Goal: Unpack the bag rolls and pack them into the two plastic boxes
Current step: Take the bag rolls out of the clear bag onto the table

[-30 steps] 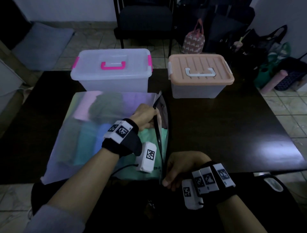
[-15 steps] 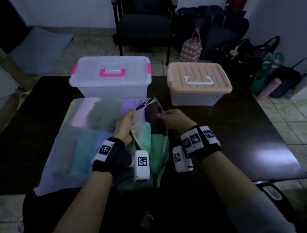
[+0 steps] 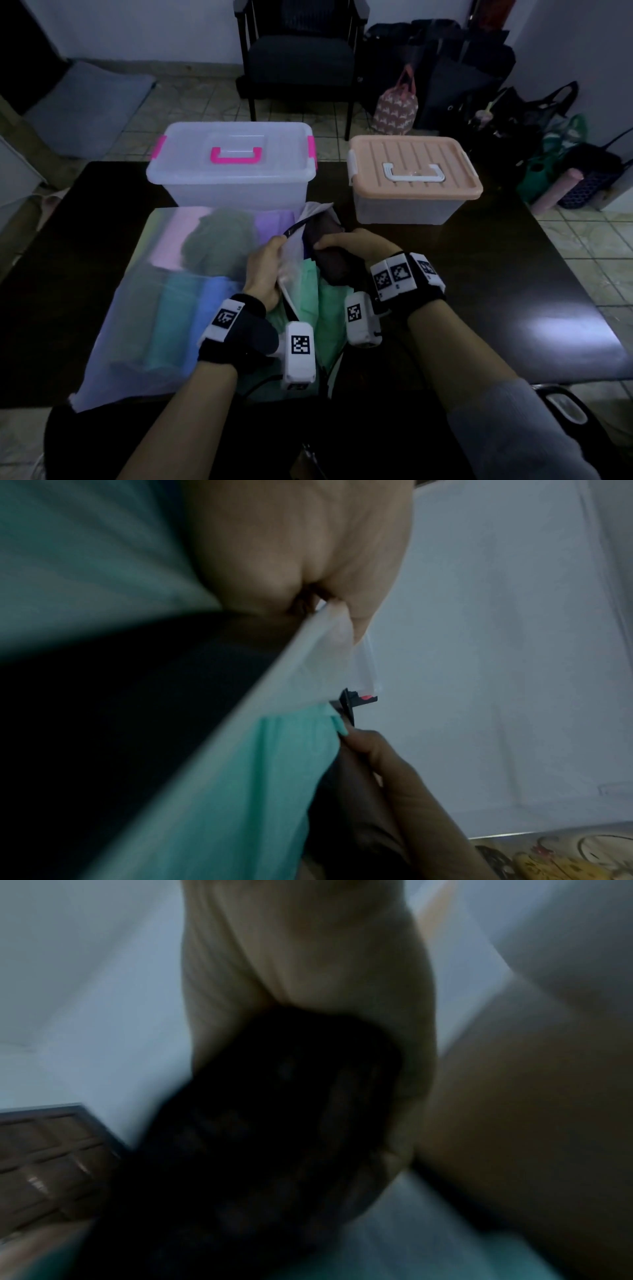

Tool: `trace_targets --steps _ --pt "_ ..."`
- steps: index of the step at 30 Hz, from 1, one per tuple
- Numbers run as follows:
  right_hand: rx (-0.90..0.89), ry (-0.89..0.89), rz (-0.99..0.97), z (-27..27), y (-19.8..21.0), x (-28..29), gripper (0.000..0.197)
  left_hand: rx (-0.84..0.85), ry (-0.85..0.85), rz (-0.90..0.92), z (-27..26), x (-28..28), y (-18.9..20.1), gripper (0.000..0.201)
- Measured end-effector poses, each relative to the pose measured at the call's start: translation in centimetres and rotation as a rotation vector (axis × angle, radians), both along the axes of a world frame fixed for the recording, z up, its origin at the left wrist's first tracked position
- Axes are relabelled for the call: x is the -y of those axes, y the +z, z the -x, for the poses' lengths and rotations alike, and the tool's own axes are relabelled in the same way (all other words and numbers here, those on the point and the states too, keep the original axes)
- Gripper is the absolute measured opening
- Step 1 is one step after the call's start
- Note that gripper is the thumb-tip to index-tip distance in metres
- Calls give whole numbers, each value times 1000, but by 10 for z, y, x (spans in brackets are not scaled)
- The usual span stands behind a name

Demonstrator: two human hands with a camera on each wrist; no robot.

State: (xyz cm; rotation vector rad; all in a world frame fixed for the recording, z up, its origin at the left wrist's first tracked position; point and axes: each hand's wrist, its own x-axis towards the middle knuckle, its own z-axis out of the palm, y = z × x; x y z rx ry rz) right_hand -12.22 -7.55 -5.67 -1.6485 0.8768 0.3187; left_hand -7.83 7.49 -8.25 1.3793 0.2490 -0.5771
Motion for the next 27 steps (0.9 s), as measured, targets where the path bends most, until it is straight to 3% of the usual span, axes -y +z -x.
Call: trace_targets --steps 5,7,9,13,18,24,27 --pt "-96 318 358 21 39 26 52 -13 4 24 -2 -2 -4 17" --pt "-107 373 384 38 46 41 41 -8 20 34 -2 -2 -3 20" --pt "-88 326 335 59 48 59 34 -8 24 36 -1 0 -2 20" --pt "-150 148 300 104 37 99 36 -10 40 -16 -2 1 -5 25" --pt "-322 -53 409 147 16 153 62 -9 60 -12 0 3 -2 31" --pt "-406 -217 531 160 -4 187 65 -13 59 29 9 7 8 38" --pt "-489 -239 627 157 -10 199 77 -22 71 45 8 11 3 38"
